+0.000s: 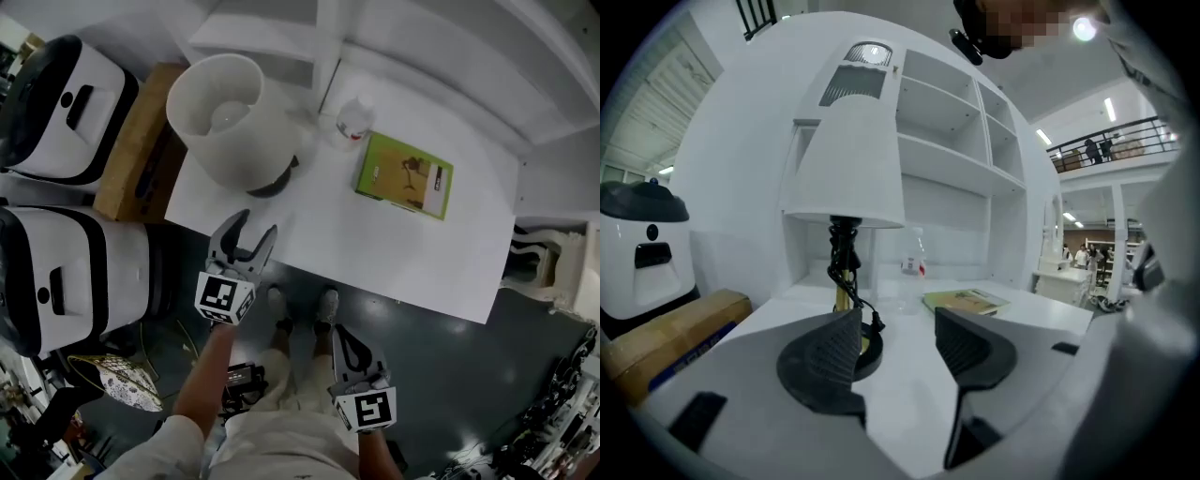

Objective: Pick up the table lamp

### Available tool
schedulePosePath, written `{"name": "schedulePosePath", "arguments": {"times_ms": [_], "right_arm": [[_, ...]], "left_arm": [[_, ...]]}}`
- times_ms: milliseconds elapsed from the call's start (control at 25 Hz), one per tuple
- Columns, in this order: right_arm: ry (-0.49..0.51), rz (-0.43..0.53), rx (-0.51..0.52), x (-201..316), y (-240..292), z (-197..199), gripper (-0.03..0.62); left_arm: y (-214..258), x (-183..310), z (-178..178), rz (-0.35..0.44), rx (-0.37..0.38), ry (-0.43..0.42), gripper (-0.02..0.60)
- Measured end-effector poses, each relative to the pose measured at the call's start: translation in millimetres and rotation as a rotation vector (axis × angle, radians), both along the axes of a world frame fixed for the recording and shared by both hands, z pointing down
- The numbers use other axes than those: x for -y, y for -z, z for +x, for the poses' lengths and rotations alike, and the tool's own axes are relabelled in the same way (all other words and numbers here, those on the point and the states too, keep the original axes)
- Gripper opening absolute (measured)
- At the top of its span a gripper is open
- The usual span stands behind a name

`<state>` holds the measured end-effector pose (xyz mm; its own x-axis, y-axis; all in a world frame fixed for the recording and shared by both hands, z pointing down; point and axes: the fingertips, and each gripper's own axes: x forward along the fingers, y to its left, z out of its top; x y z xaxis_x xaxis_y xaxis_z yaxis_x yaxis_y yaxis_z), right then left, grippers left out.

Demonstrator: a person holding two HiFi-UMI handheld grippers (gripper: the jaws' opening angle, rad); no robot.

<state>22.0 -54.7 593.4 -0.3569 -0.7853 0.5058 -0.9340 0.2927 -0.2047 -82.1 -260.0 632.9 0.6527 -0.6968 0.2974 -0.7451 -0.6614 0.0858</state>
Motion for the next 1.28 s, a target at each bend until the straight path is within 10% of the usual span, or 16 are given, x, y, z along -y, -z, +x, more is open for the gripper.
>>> {"name": "schedulePosePath", "arguments": {"times_ms": [840,1280], "right_arm": [[-0.049,-0.058,0.0,-3,-24,33,0.011],[-0.054,-0.071,0.0,-3,-27,40,0.011]], "left_arm": [[-11,129,16,0.122,-0.045,0.089,0.492],[-15,155,24,0.119,-0.014,0.092,0.523]]}}
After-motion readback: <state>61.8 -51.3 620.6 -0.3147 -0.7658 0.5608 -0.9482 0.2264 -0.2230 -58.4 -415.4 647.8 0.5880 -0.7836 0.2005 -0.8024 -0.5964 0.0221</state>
